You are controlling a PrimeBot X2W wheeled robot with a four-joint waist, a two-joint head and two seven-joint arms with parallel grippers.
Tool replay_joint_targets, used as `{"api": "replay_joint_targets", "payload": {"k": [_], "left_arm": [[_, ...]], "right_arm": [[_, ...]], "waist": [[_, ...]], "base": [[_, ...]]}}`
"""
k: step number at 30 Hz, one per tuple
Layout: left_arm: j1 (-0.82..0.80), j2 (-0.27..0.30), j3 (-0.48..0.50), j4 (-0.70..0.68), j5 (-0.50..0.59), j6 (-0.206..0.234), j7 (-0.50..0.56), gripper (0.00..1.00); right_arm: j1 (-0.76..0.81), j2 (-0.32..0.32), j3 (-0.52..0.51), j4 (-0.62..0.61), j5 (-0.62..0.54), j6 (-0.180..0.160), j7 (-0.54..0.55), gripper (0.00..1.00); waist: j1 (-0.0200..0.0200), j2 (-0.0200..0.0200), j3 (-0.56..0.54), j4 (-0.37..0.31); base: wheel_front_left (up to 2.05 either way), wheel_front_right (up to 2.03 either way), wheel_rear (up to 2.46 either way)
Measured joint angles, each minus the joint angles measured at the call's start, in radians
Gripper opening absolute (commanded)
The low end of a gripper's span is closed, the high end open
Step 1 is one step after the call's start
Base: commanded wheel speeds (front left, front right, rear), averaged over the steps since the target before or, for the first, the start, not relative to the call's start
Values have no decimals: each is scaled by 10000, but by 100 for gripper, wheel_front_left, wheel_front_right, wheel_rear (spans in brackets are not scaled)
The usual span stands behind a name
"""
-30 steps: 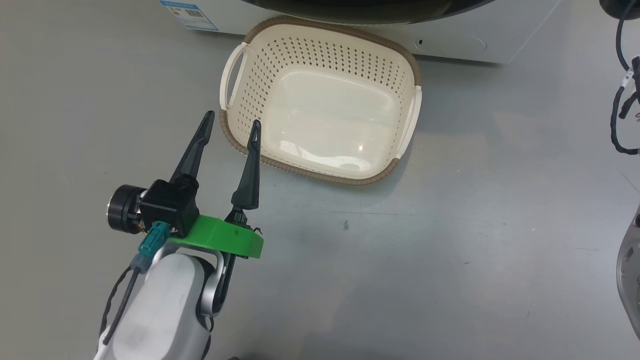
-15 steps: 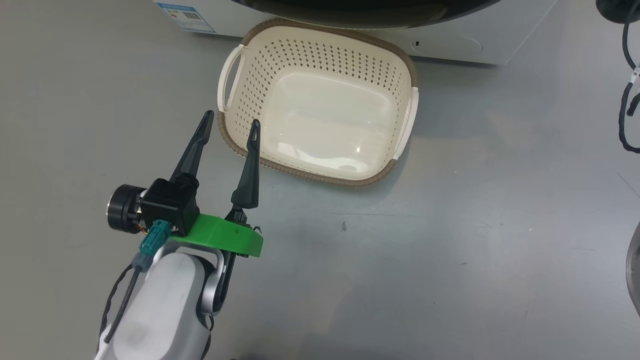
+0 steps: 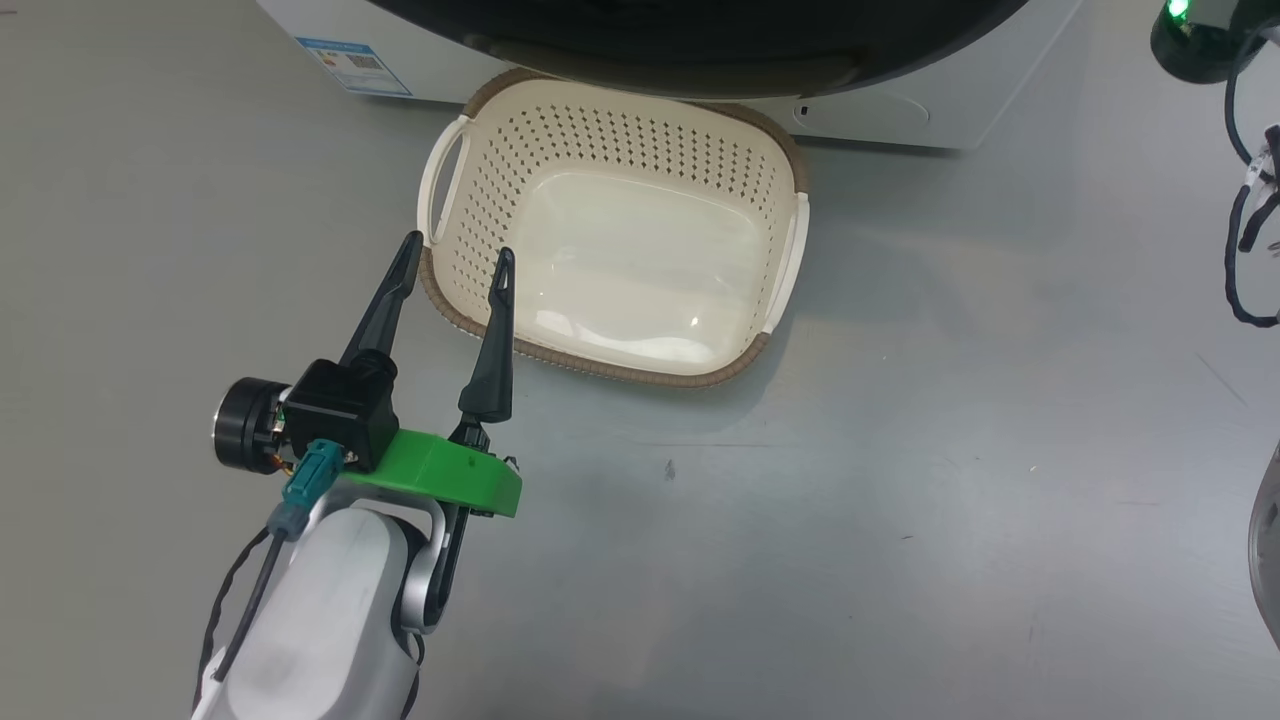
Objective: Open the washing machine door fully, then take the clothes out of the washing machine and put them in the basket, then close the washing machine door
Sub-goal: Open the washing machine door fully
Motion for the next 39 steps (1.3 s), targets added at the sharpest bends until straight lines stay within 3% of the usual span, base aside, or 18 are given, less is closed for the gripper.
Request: {"api": "replay_joint_targets", "payload": {"k": [16,39], "left_arm": [[38,2,12,378,192,35,0,100],[663,6,192,782,339,33,0,100]], "right_arm": [[1015,341,293,489,408,410,1131,0],[2778,876,596,846,794,757,1697,0]], "waist": [[-1,0,-671,-302],[-1,0,-2051,-339]], "base": [[0,0,0],[0,0,0]]}}
